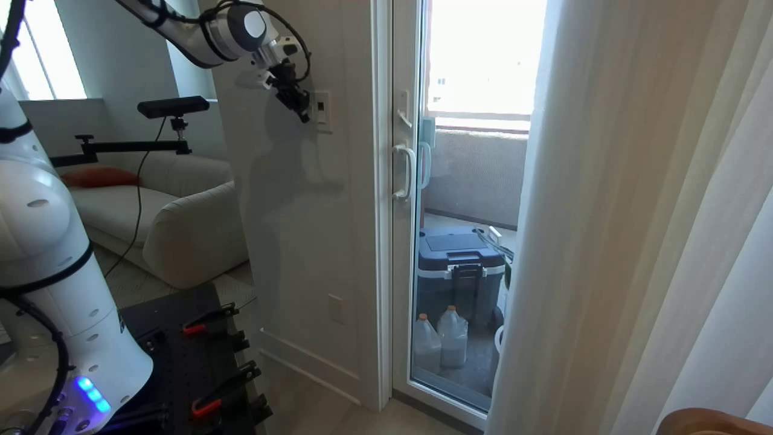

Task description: Pull the blinds to the right, switch off the light, then pull the blinds to the left

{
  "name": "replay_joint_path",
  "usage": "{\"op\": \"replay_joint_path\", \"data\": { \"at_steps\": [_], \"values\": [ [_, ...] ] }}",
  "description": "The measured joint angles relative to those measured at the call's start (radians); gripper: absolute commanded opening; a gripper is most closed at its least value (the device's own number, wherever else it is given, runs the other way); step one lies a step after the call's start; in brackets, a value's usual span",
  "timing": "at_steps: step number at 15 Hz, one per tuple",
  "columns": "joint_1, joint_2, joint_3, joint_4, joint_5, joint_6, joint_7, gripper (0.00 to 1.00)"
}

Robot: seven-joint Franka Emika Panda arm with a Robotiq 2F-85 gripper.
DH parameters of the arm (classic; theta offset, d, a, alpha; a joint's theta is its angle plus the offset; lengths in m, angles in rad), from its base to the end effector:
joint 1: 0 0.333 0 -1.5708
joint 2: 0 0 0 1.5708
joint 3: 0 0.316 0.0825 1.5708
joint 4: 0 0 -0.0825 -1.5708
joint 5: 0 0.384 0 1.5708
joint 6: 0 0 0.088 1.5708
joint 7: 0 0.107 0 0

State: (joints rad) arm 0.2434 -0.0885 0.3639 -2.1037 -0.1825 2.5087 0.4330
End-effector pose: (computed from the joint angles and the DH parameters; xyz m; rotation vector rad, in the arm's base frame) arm 0.4609 0.3278 0.5084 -2.9210 -0.4436 -0.7644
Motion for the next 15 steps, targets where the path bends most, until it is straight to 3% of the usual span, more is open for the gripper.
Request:
{"op": "replay_joint_path", "data": {
  "at_steps": [15],
  "values": [
    [0.001, 0.012, -0.003, 0.001, -0.007, 0.006, 0.03, 0.0]
  ]
}}
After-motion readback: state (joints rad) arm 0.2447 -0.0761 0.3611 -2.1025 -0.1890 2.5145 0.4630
